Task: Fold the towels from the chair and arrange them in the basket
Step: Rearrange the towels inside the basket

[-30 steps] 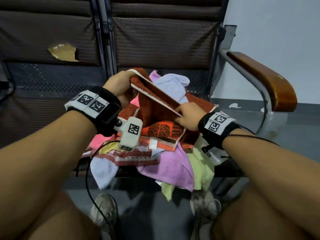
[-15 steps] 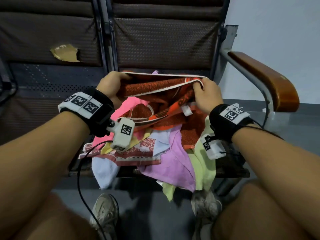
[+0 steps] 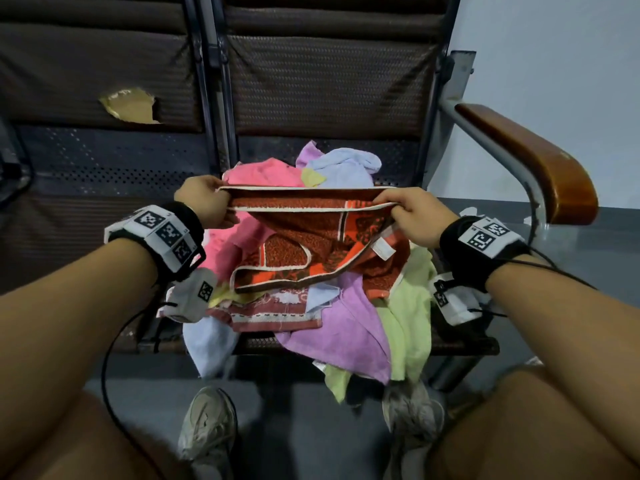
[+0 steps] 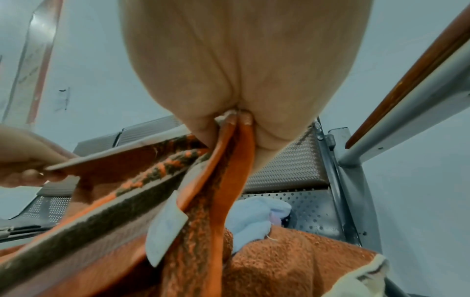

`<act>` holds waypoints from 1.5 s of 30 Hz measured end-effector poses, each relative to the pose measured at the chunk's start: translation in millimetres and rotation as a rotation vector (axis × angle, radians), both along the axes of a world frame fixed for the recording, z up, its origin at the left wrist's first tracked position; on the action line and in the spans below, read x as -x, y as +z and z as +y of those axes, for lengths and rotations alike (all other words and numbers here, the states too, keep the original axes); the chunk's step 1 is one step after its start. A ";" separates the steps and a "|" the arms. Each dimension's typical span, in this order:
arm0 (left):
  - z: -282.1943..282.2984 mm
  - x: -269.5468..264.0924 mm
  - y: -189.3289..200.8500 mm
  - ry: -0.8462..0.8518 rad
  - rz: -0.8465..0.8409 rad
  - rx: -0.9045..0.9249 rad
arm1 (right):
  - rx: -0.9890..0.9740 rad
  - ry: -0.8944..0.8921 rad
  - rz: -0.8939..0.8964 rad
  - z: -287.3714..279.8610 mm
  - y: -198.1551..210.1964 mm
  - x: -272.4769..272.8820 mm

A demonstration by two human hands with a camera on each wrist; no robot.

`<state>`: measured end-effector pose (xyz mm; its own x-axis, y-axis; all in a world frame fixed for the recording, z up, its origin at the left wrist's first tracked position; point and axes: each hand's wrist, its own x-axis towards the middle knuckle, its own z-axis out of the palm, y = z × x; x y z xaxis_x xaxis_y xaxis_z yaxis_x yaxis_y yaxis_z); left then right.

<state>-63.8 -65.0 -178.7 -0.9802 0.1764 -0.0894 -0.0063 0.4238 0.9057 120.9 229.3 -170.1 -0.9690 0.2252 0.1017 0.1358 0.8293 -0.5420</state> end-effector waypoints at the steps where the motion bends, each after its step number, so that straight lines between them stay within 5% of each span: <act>1: 2.6 -2.2 2.5 -0.015 -0.022 -0.047 | -0.015 0.010 0.019 -1.5 1.5 0.4; 7: 8.4 -5.3 34.1 0.054 -0.062 -0.435 | -0.073 -0.071 0.239 -5.8 23.5 -2.9; 10: 8.7 -8.4 45.1 0.065 -0.058 -0.433 | -0.211 -0.181 0.278 -5.6 41.0 -5.5; 14: 11.7 -20.2 59.3 0.035 0.111 -0.135 | -0.501 -0.231 0.102 -1.5 74.2 -6.6; 18: 8.3 -25.0 103.1 0.053 0.321 0.070 | -0.355 -0.310 0.247 -1.7 116.3 -8.3; 21: 10.0 -21.9 142.4 0.086 0.409 0.050 | -0.279 -0.300 0.291 -1.9 144.9 -11.6; 28: 8.1 -45.5 183.4 -0.028 0.157 -0.438 | -0.244 -0.200 0.349 -5.4 182.4 -31.9; 34: -4.8 -52.1 173.8 -0.355 0.092 -0.356 | -0.219 -0.079 0.337 3.0 189.8 -38.7; 37: -5.7 -49.4 164.2 -0.292 0.111 -0.235 | -0.186 -0.052 0.273 2.7 189.0 -39.1; 42: 4.2 -48.1 161.5 -0.057 0.125 -0.340 | 0.095 -0.149 0.036 -5.0 181.4 -34.2; 45: 24.8 -57.3 167.5 0.075 0.141 -0.451 | 0.287 -0.235 0.055 -25.5 183.1 -24.9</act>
<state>-6.5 -40.3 -11.1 -0.9888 0.0956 0.1146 0.1143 -0.0086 0.9934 145.8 203.8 13.0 -0.8825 0.4674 0.0523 0.2686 0.5921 -0.7598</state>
